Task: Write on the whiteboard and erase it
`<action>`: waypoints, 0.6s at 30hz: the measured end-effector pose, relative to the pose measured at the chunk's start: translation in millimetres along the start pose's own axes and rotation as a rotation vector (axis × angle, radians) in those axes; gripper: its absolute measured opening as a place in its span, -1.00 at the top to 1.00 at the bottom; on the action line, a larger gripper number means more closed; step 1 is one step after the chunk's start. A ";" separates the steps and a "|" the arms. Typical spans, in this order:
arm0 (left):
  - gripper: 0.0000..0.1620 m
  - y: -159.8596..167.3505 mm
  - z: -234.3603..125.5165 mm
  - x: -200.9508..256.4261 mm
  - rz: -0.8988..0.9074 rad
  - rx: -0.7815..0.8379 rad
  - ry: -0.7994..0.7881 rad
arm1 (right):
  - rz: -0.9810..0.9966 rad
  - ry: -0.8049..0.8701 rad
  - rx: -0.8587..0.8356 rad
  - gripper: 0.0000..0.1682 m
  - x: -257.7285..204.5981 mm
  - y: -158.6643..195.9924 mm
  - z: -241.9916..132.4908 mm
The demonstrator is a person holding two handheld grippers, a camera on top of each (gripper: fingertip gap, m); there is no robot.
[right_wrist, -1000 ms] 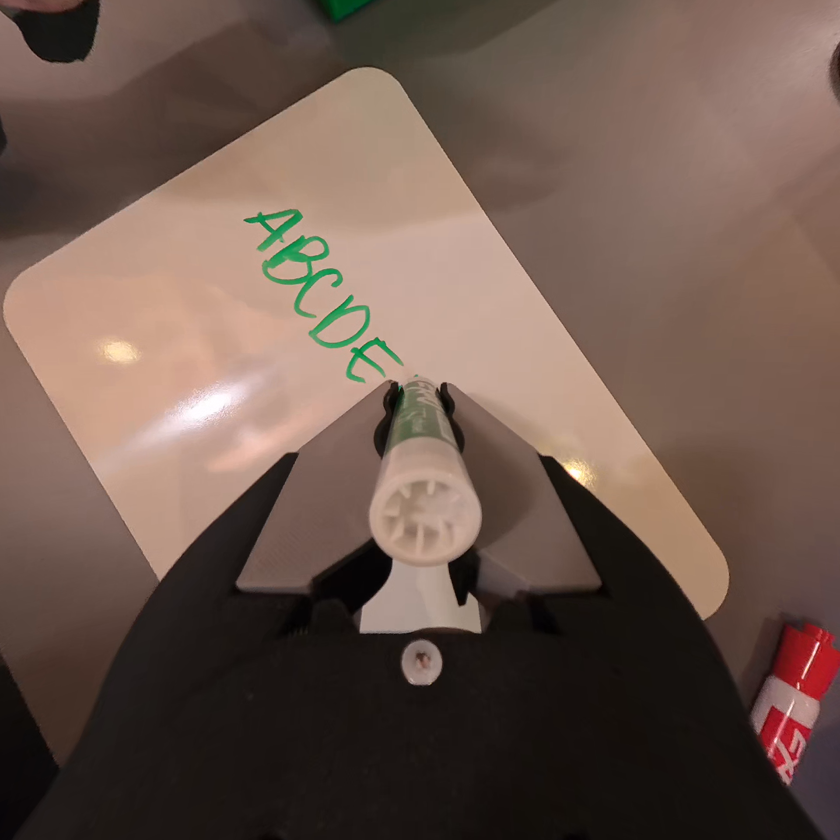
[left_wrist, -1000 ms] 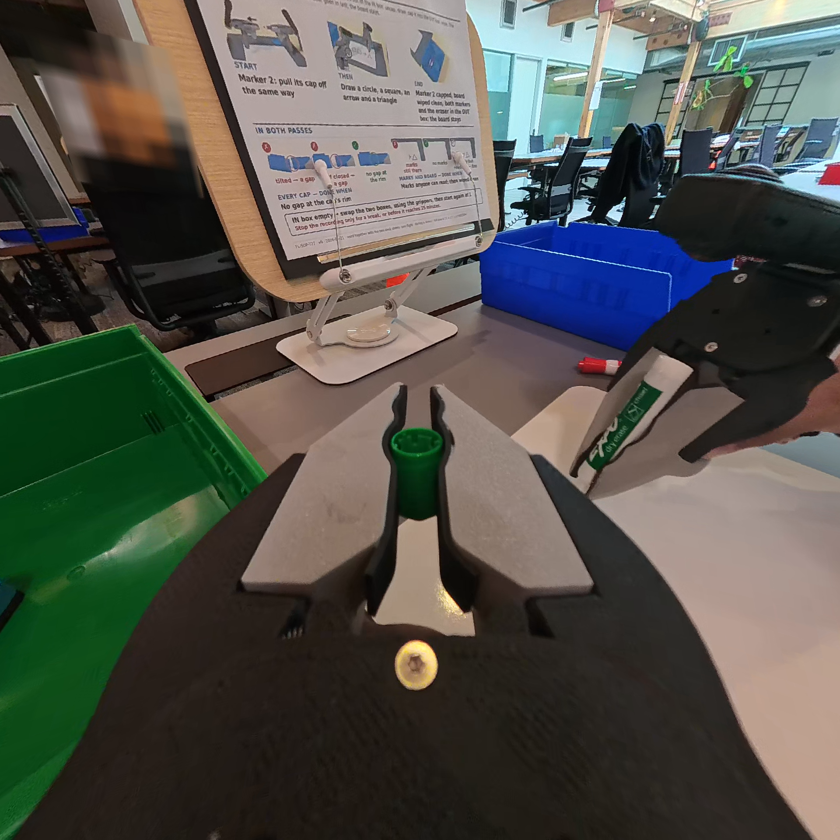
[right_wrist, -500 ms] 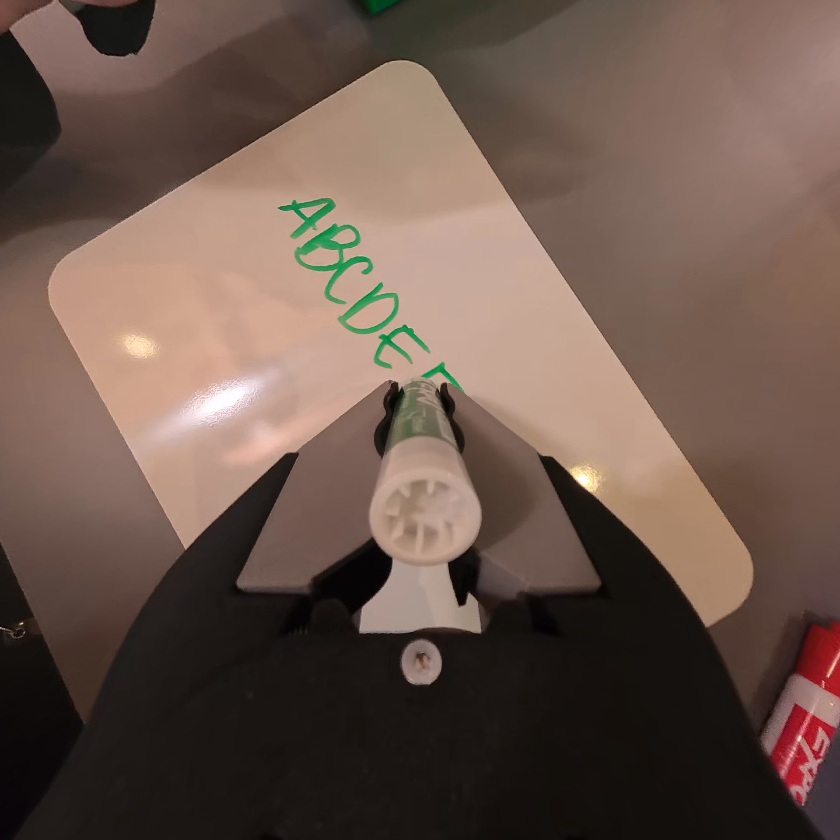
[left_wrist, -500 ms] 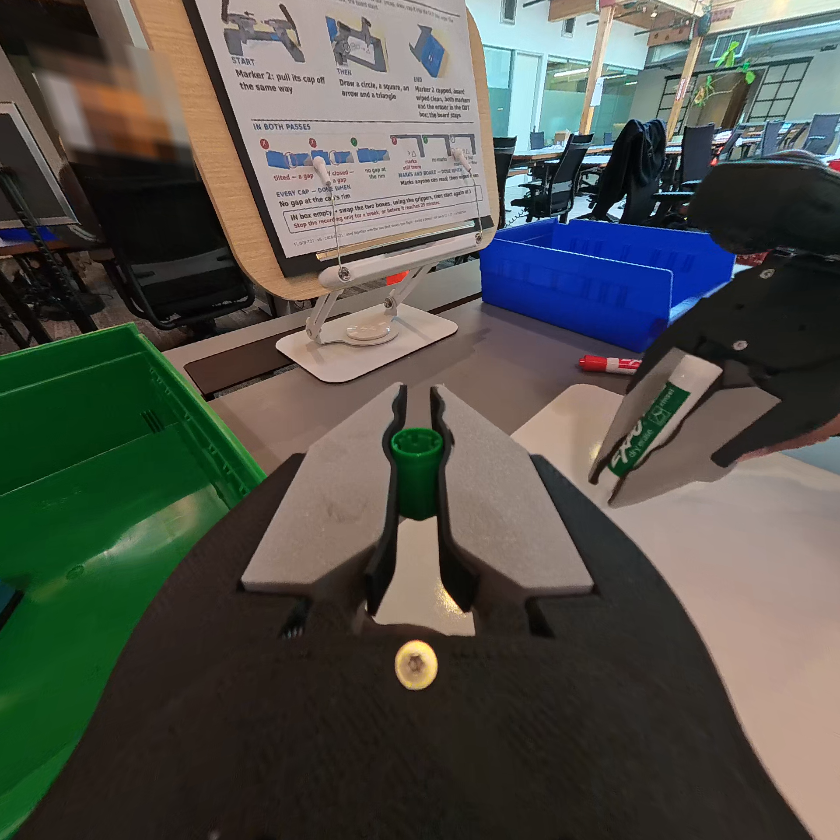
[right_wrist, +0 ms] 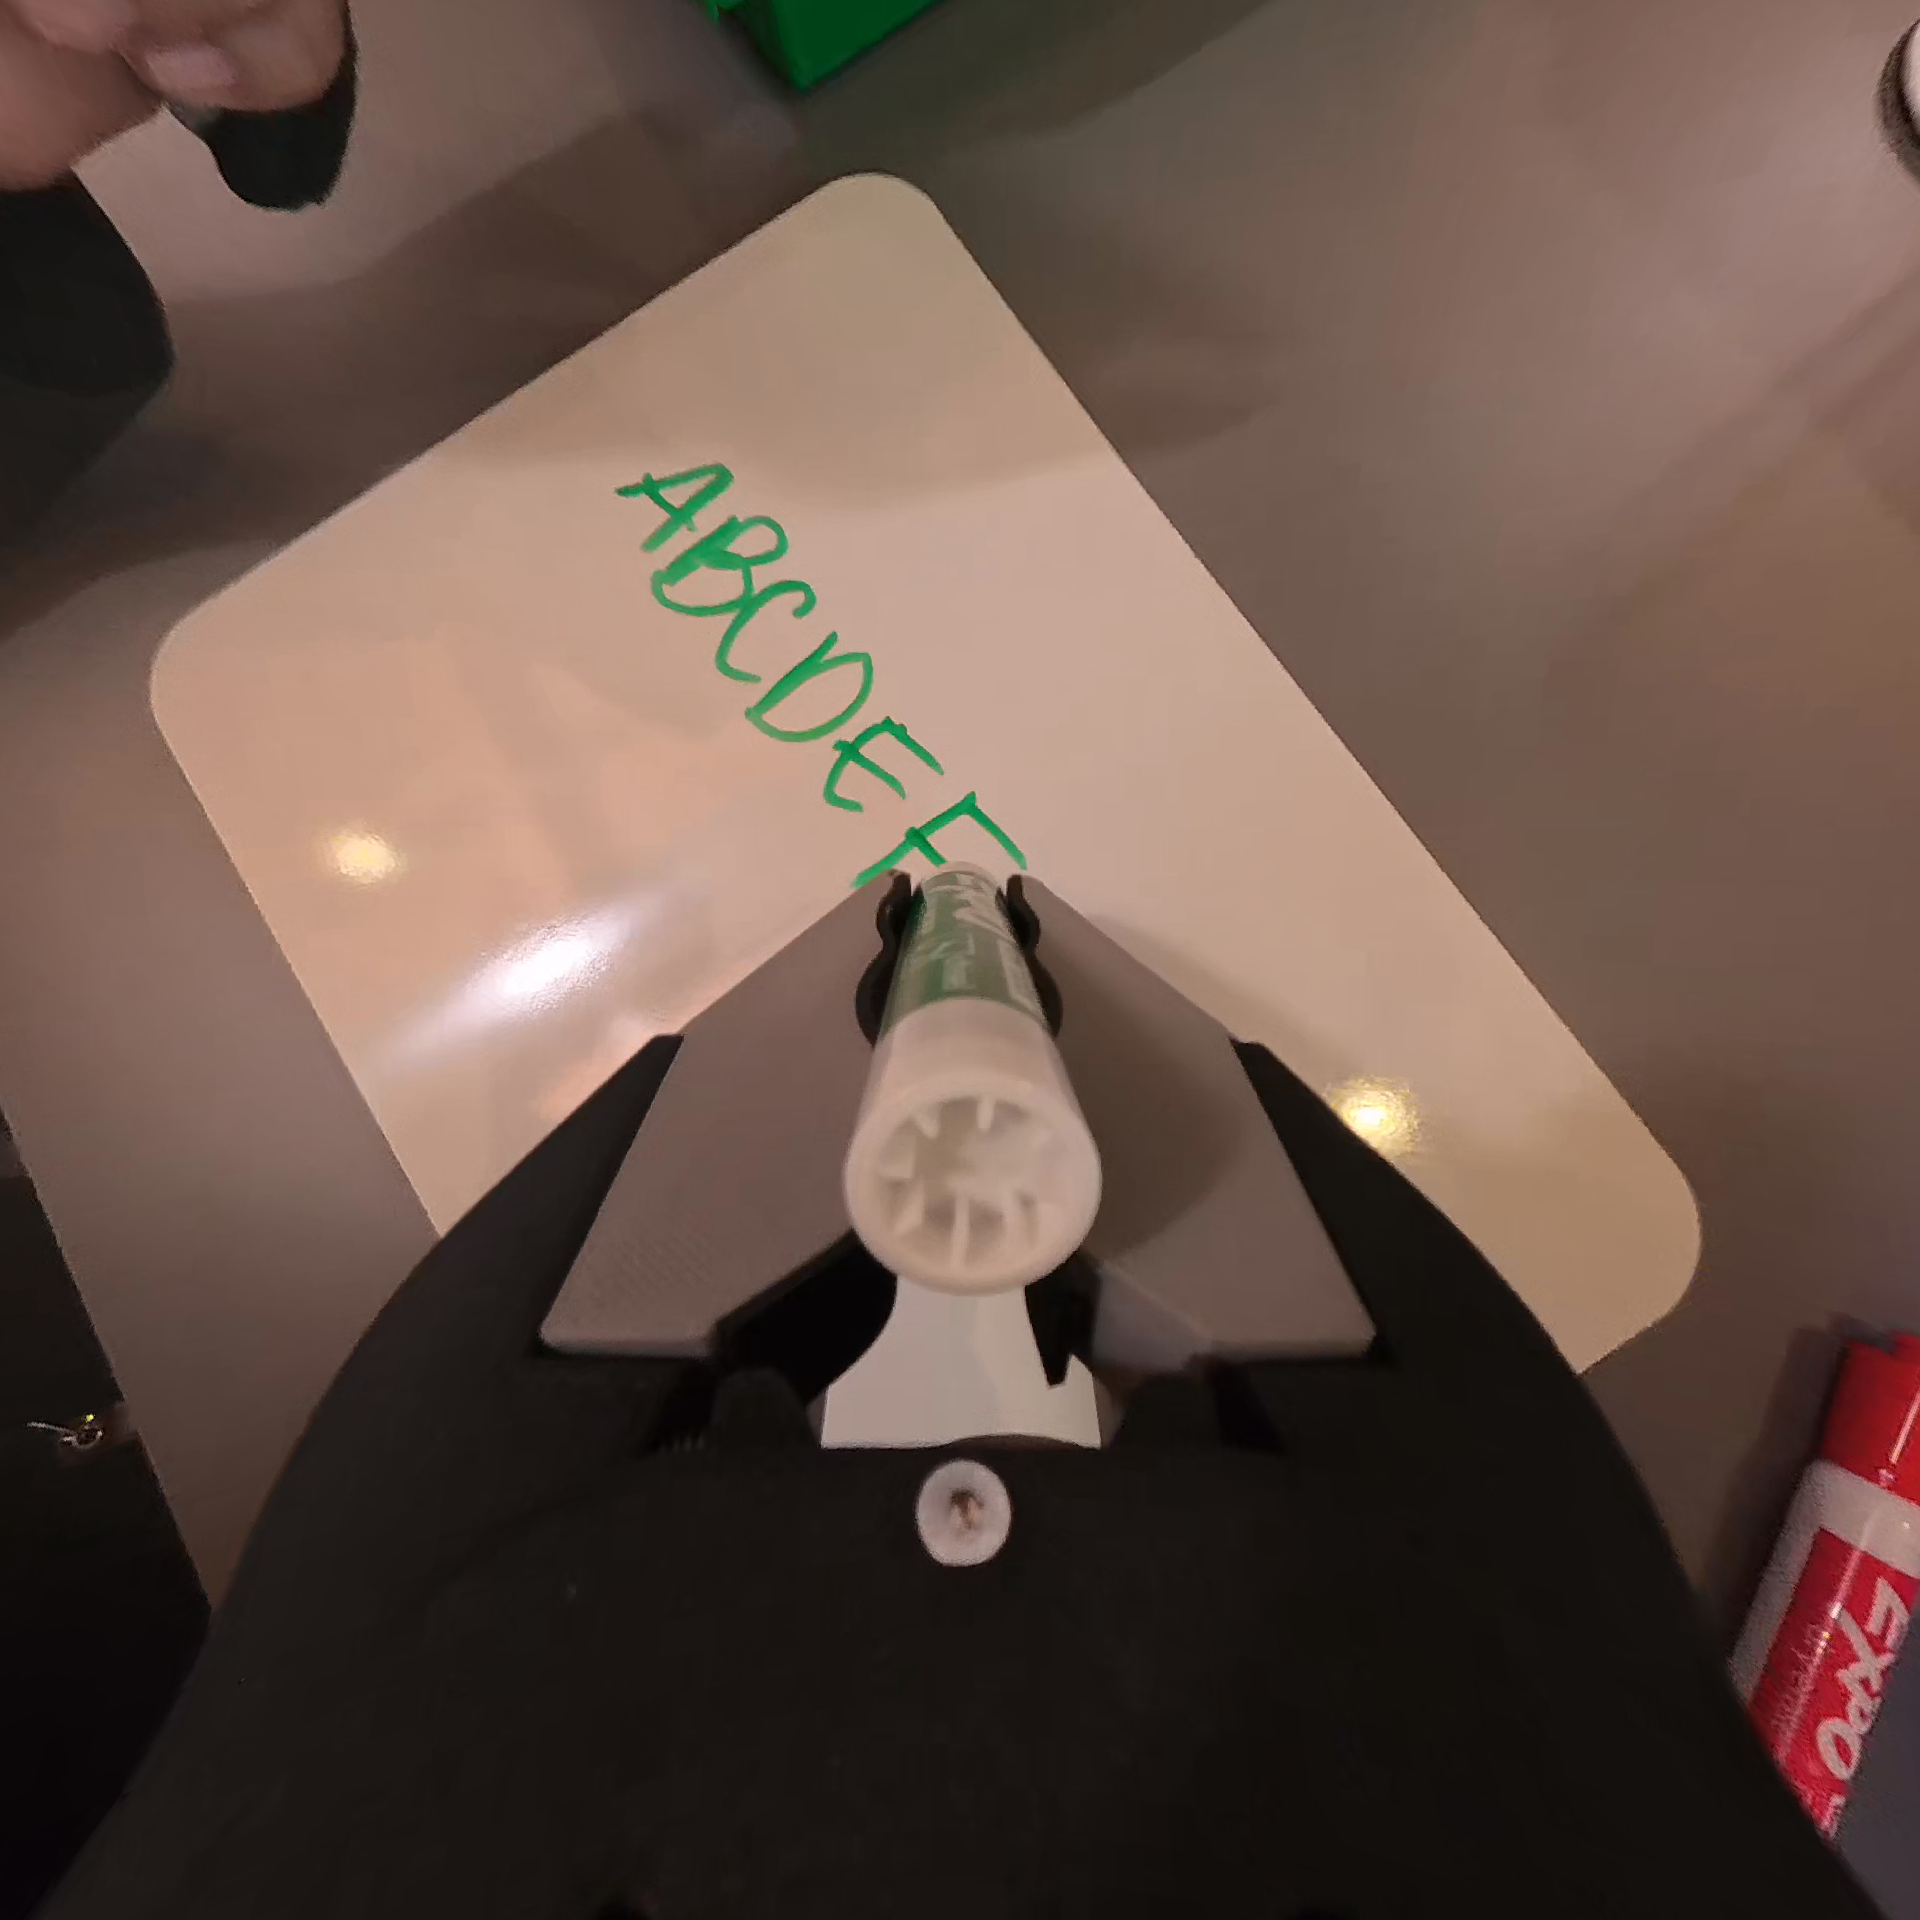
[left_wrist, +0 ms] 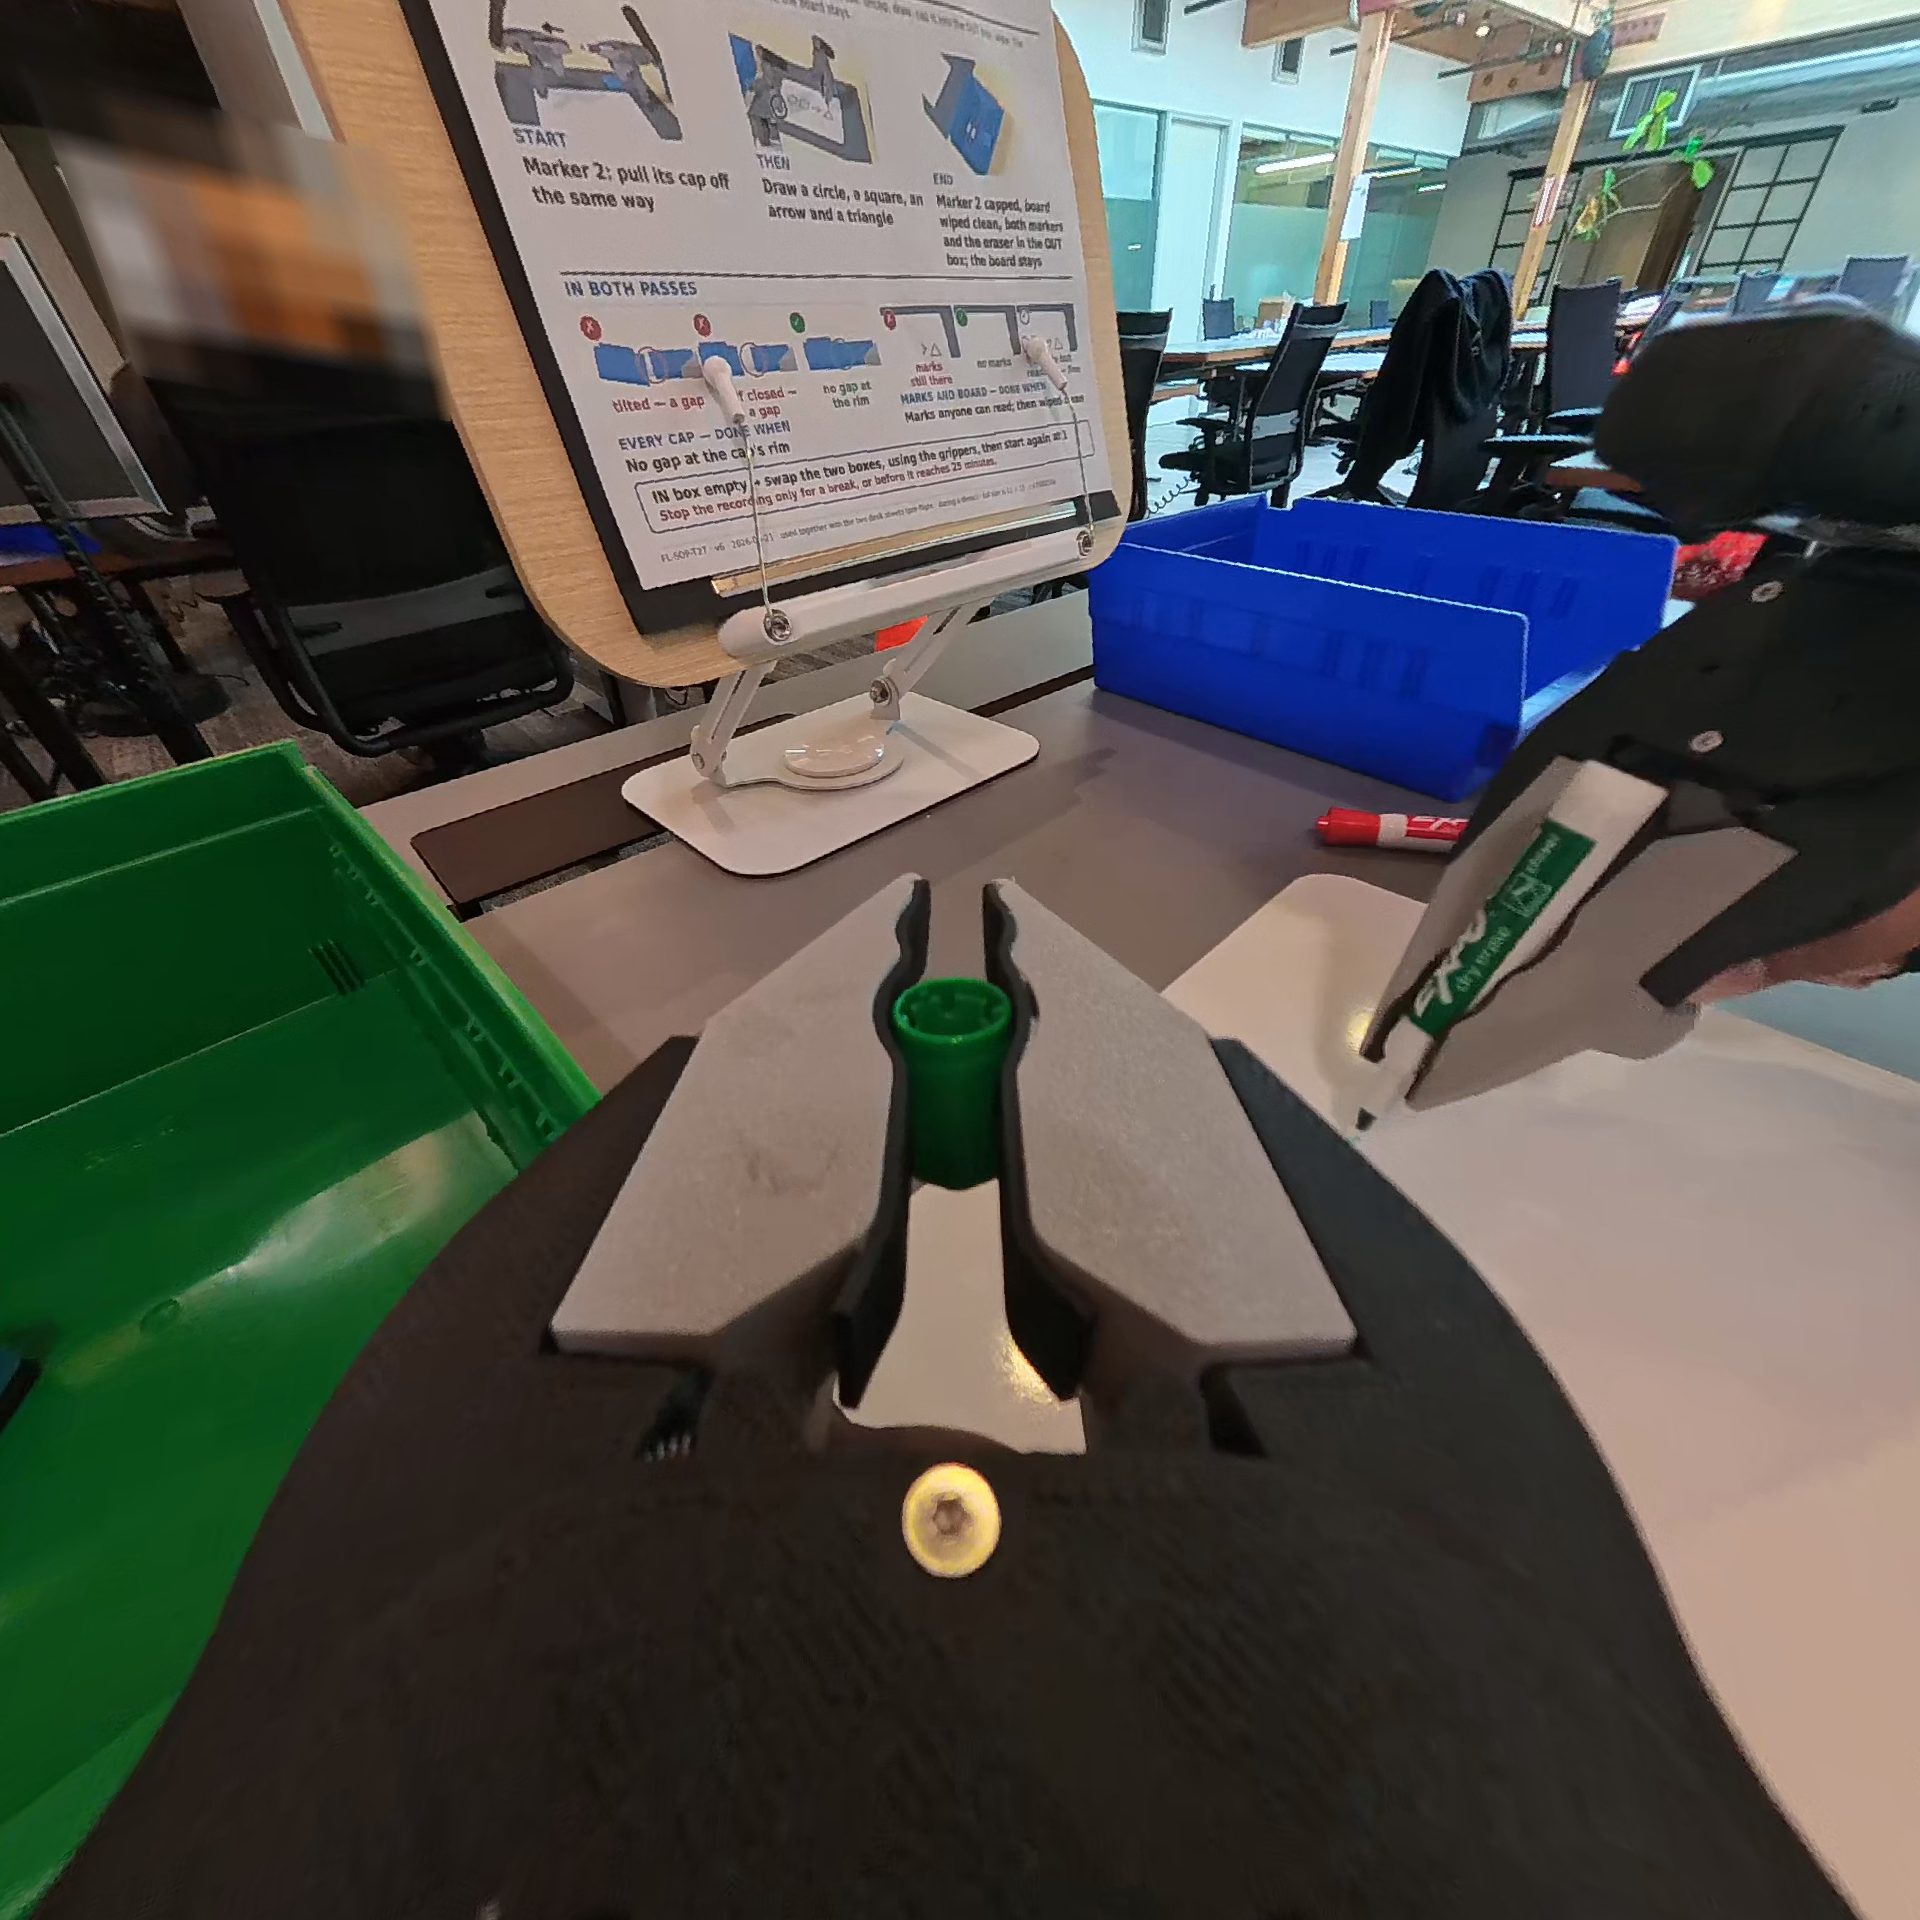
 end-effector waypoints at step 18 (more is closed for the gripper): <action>0.90 10.3 18.3 34.1 0.073 -0.038 0.208 | 0.245 -0.266 0.688 0.82 32.7 -20.7 -68.8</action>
Point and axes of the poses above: each gripper's, where its closed fingertips meet, z out along the fingers, y out of its underside, x = y × z across the jaws, the point moved 4 cm from there along -z, back along the fingers, and after that the axes turned 15 degrees about y, right-handed, at the moved point
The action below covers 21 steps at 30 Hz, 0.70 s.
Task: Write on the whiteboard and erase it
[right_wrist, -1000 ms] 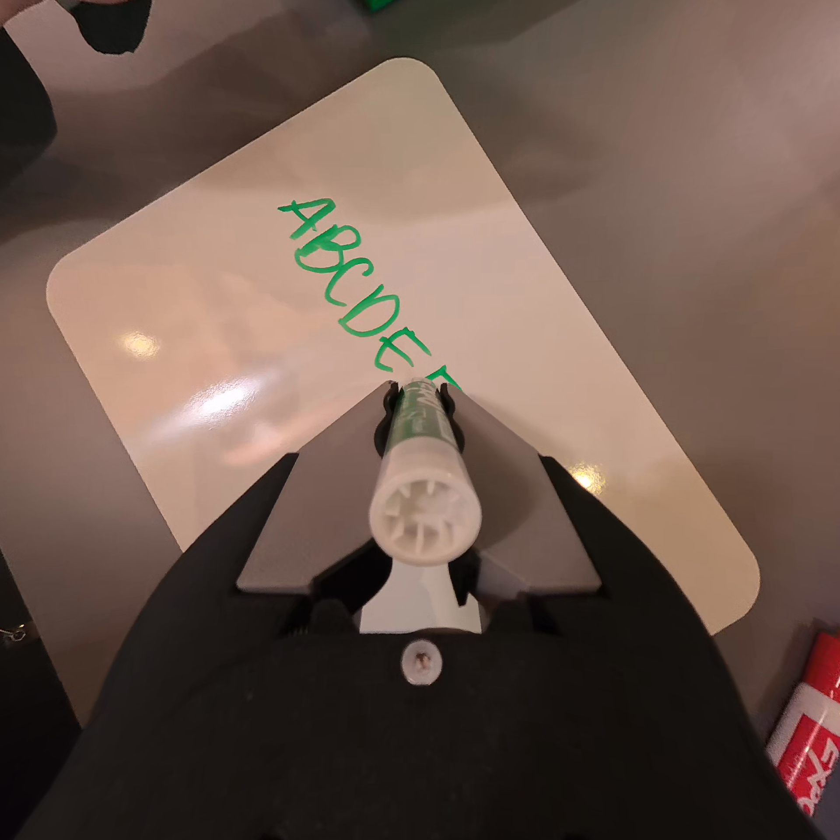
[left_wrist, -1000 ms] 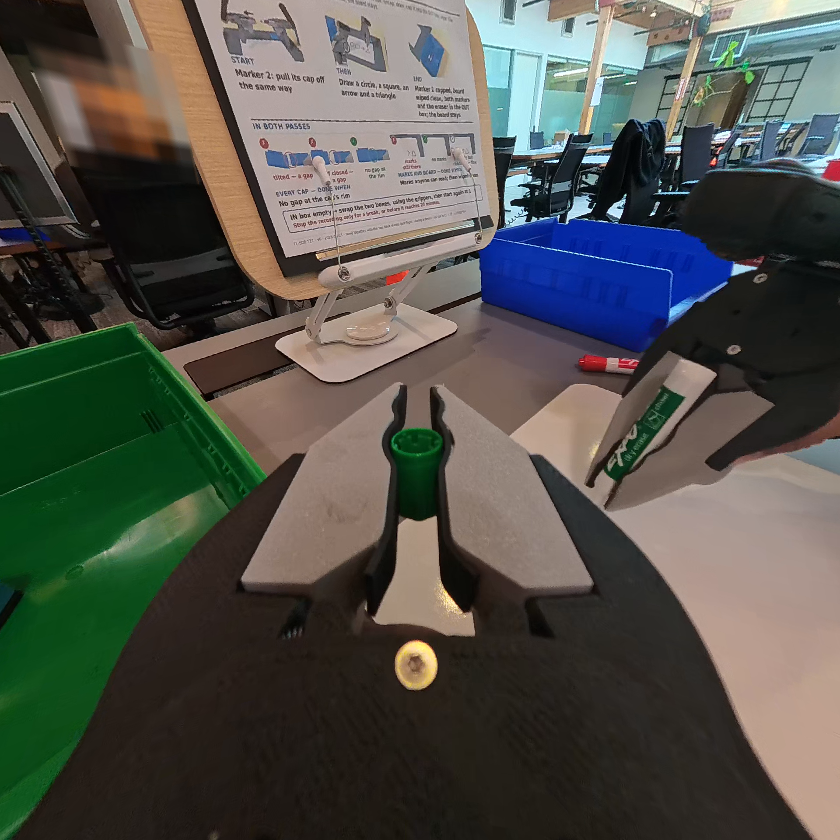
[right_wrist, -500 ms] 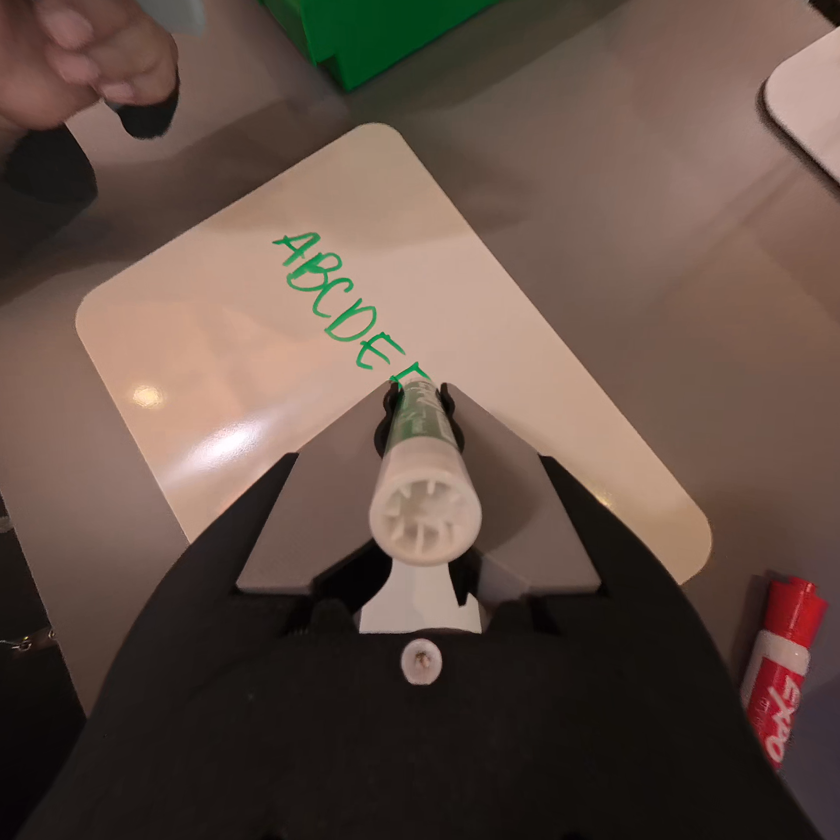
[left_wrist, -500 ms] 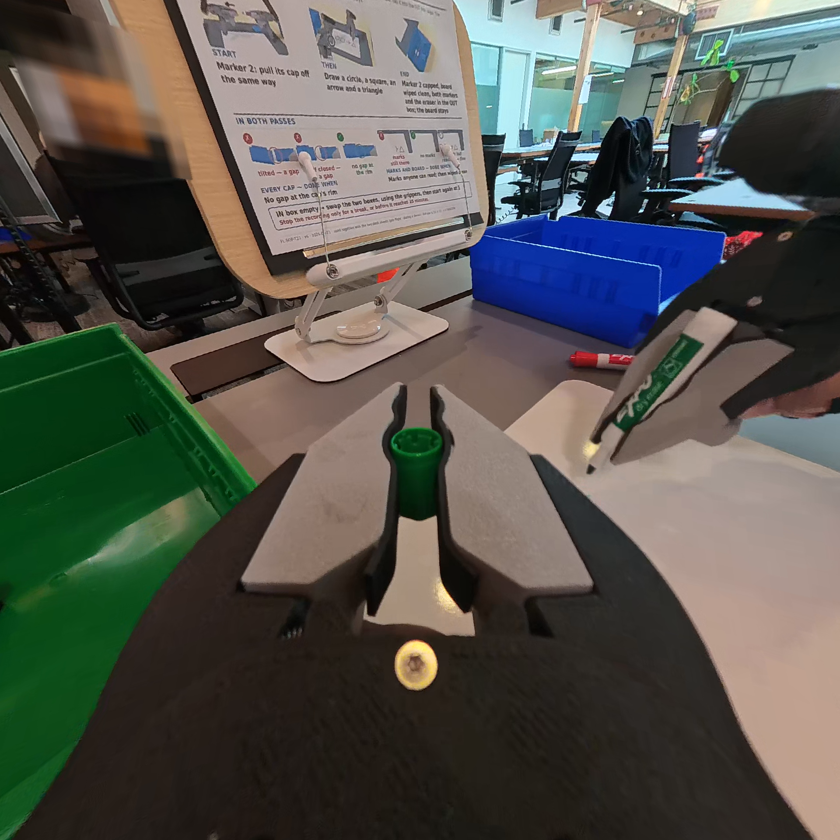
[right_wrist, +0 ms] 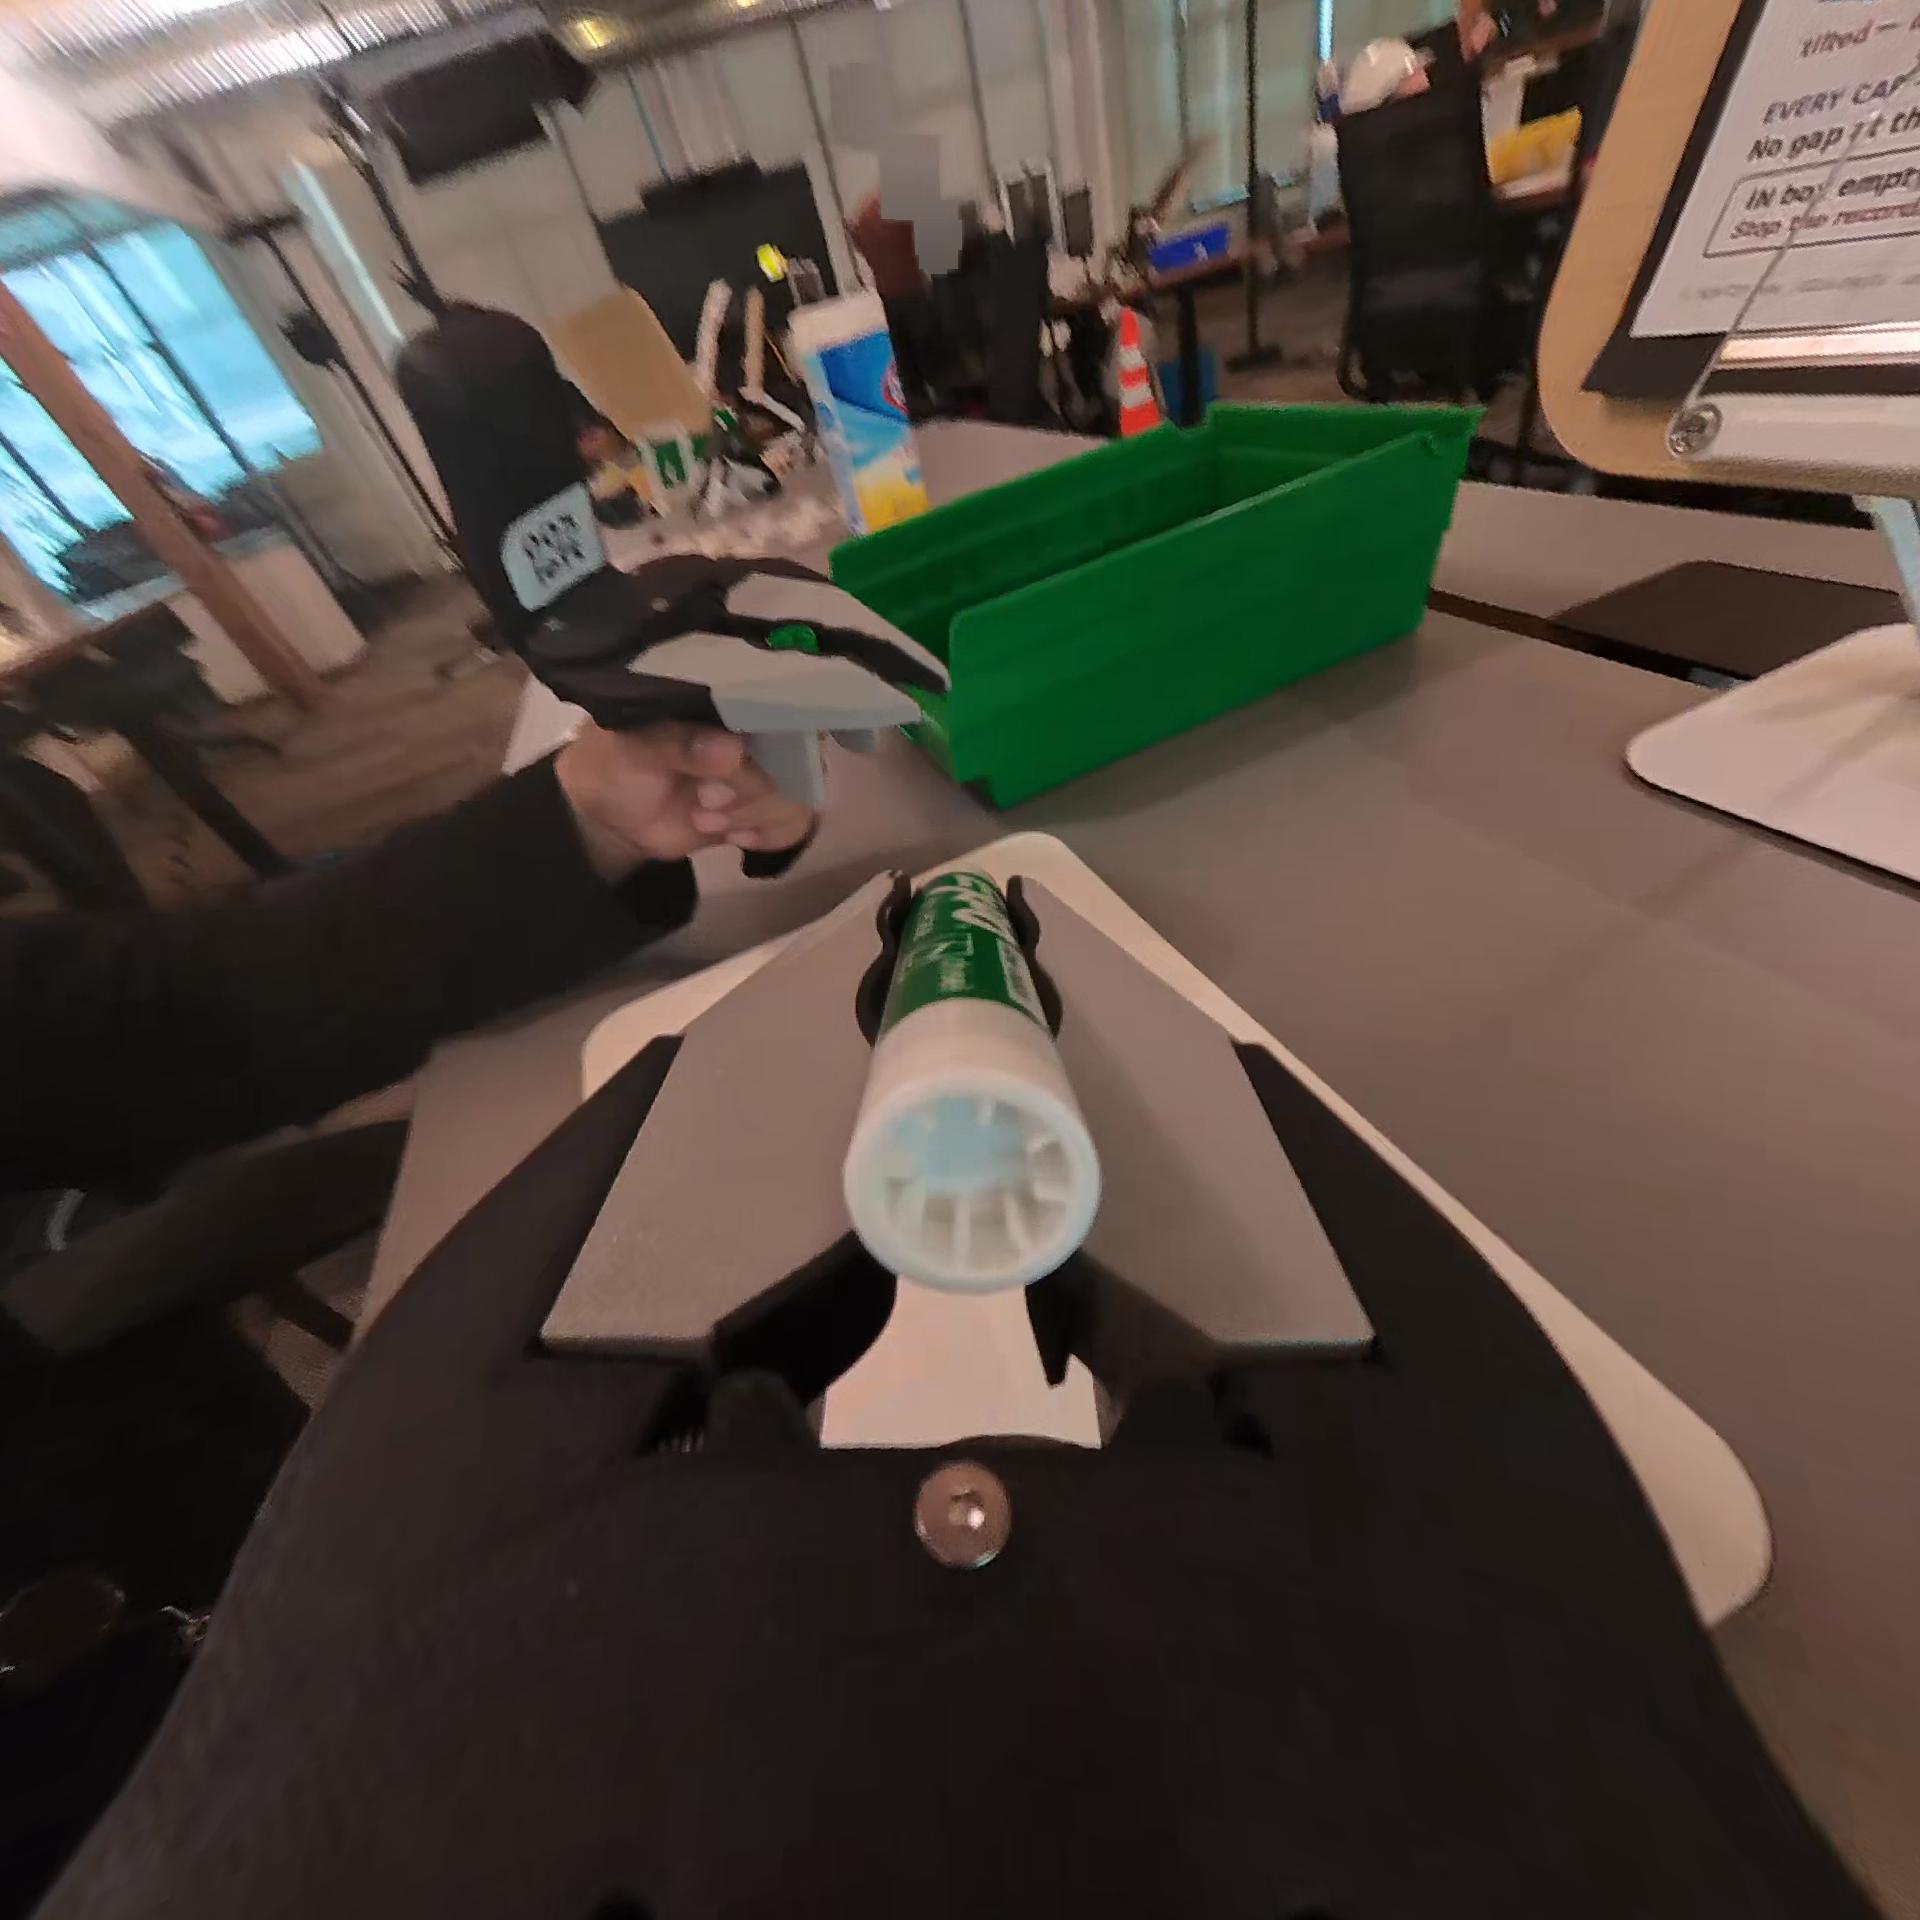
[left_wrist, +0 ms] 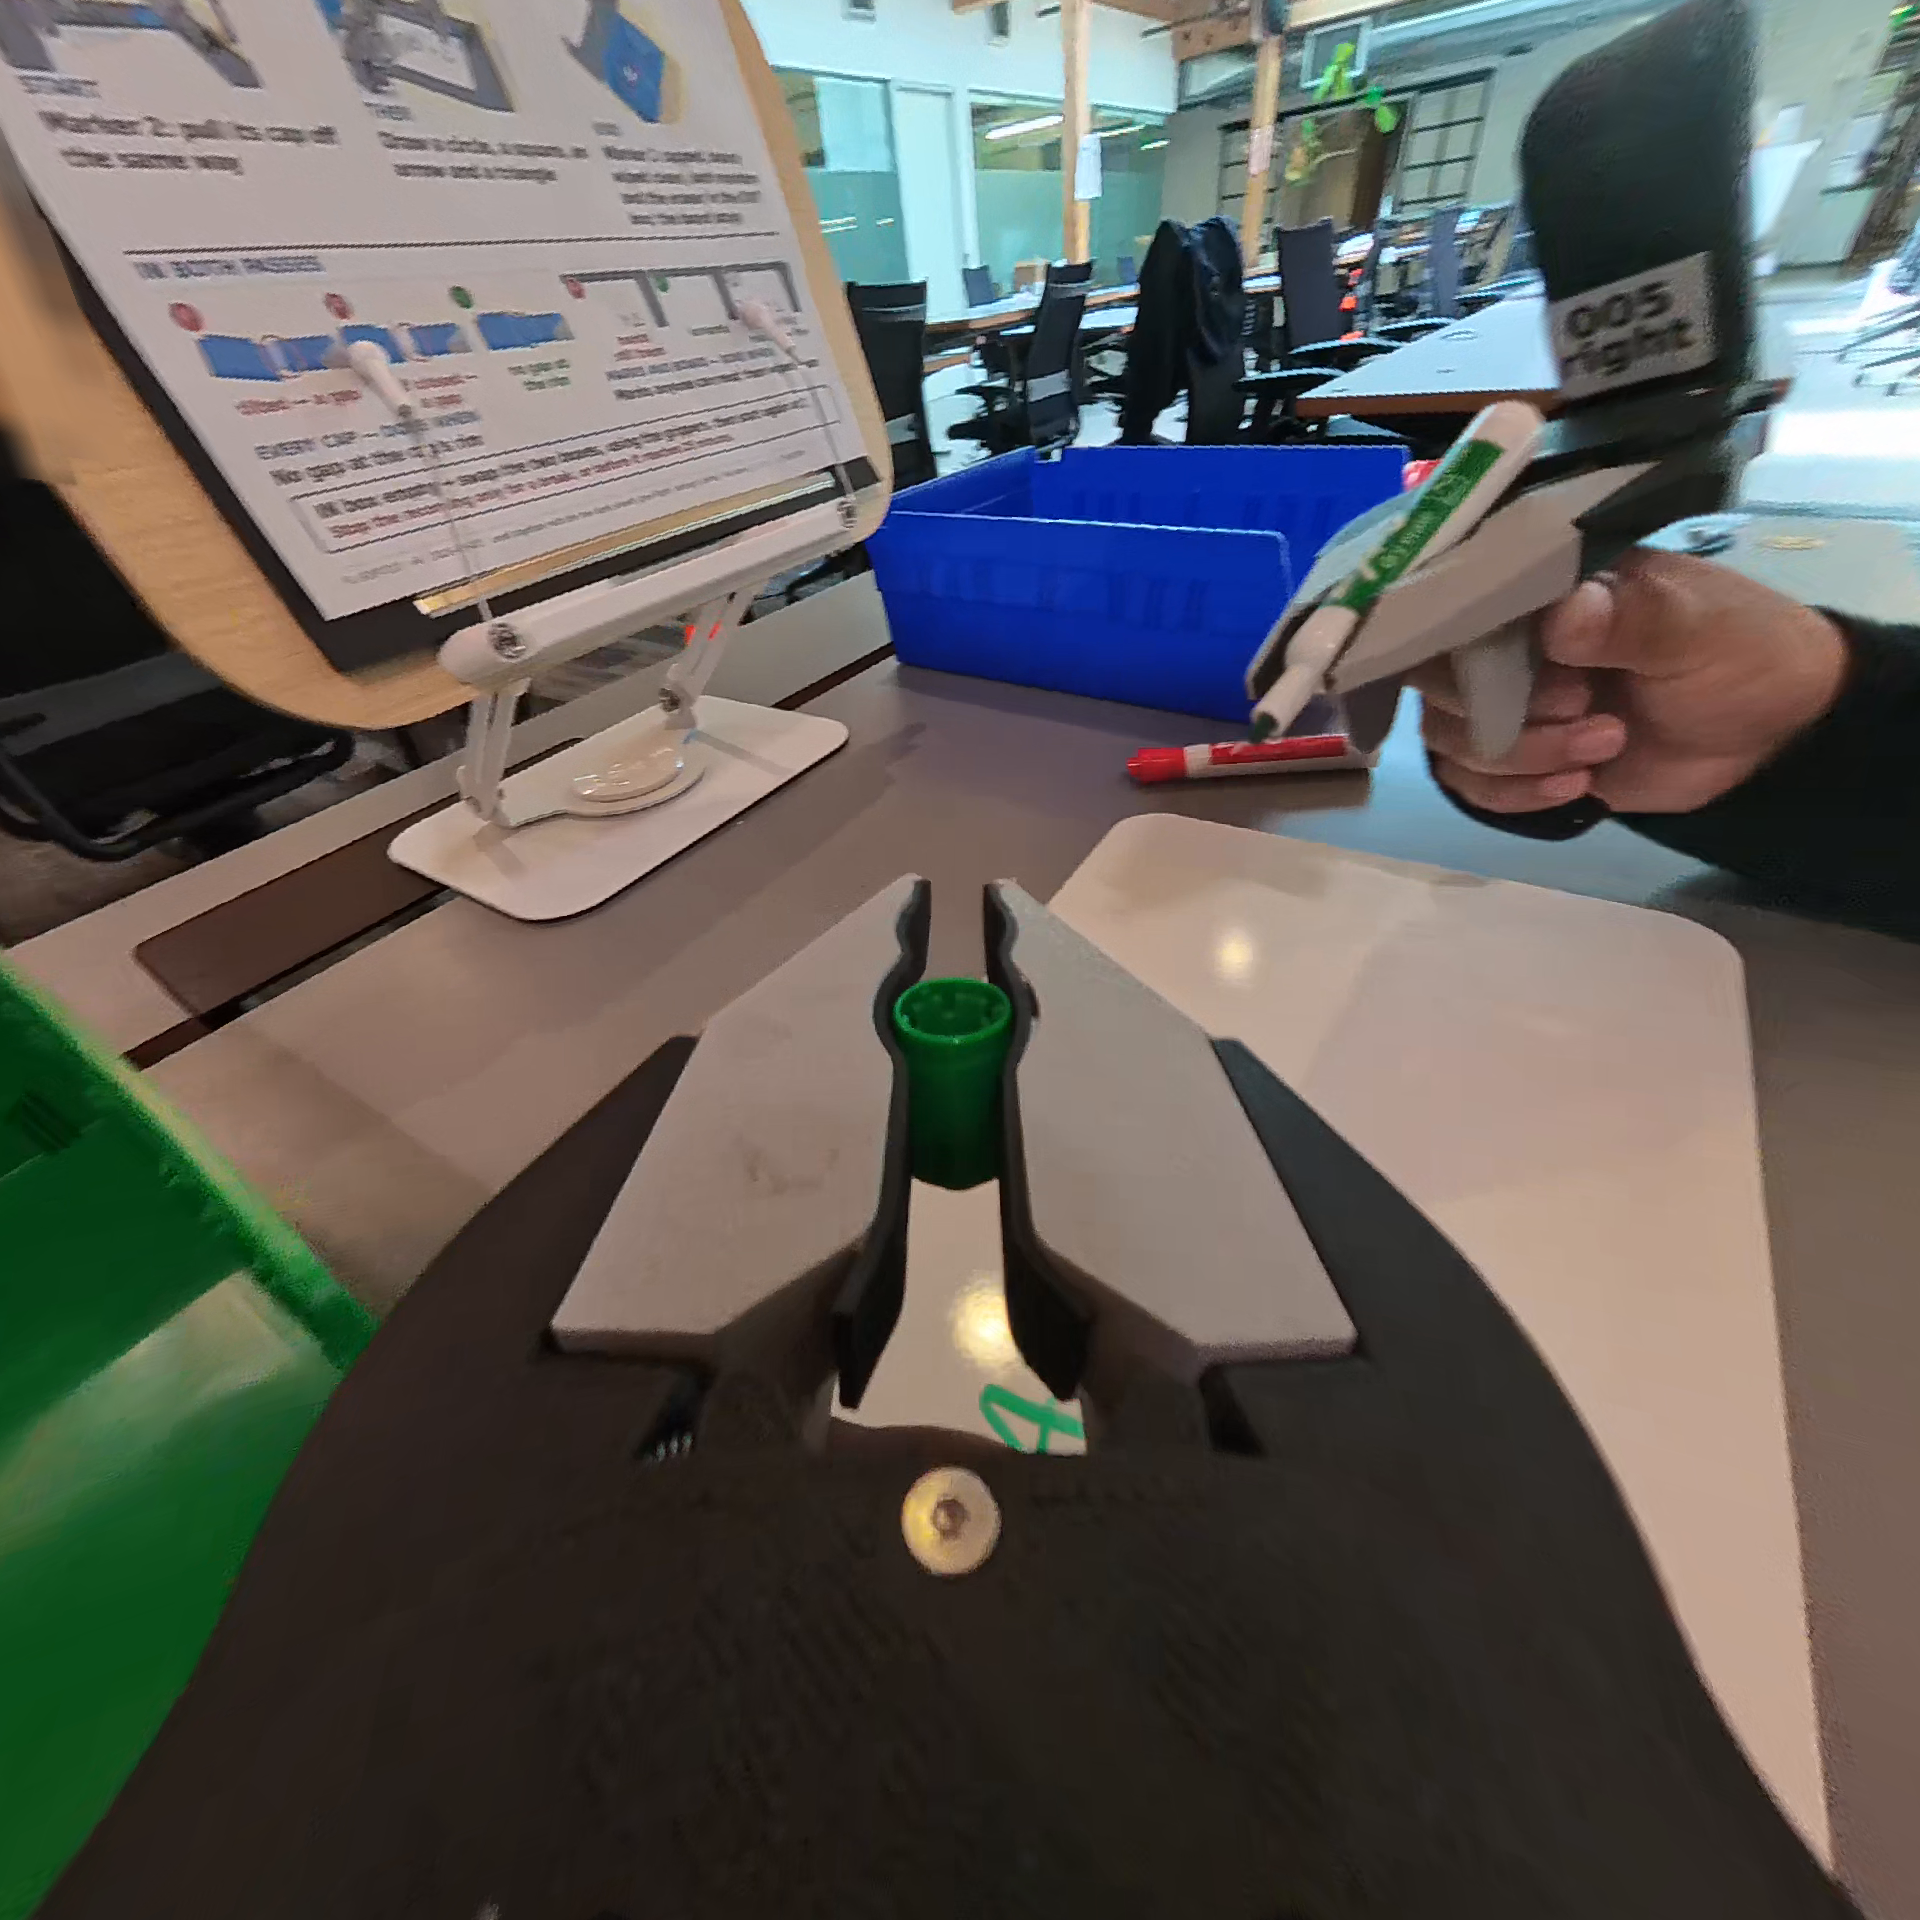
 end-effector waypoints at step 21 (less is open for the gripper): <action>0.90 -14.4 19.9 60.3 -0.006 0.202 0.377 | 0.143 -0.316 0.207 0.81 -38.9 -26.0 -23.2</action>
Point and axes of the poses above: each gripper's, where its closed fingertips meet, z out along the fingers, y out of its underside, x = y × z across the jaws, the point moved 4 cm from there along -z, back along the fingers, and after that the axes turned 15 degrees about y, right-handed, at the moved point
